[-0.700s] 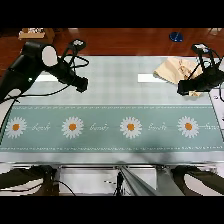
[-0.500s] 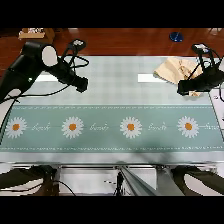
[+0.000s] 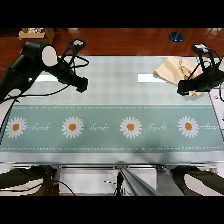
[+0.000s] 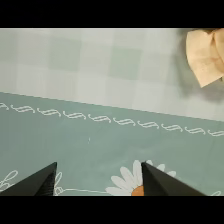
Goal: Fold the shirts.
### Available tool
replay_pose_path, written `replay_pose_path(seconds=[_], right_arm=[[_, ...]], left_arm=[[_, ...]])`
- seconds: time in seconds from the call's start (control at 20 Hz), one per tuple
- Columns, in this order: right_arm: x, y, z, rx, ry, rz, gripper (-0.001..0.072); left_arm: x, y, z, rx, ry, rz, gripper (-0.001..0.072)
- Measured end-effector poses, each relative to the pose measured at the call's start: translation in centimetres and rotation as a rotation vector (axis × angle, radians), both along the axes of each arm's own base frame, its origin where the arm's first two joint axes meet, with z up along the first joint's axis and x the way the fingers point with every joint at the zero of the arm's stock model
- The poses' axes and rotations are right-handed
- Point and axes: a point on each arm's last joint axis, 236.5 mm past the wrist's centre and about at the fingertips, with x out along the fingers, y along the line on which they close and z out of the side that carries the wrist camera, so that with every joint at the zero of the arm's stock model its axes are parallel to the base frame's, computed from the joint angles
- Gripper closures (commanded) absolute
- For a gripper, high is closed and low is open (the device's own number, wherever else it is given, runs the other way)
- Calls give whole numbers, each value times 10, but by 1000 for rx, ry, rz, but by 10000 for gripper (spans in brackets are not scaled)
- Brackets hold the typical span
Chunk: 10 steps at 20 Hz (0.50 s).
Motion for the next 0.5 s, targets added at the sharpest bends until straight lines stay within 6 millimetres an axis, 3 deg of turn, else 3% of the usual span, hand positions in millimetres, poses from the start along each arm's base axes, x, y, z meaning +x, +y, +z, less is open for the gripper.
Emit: replay_pose_path(seconds=[0.5], right_arm=[[19,2,5,8,-79,1,120]], left_arm=[[4,-1,-6,1,2,1,19]])
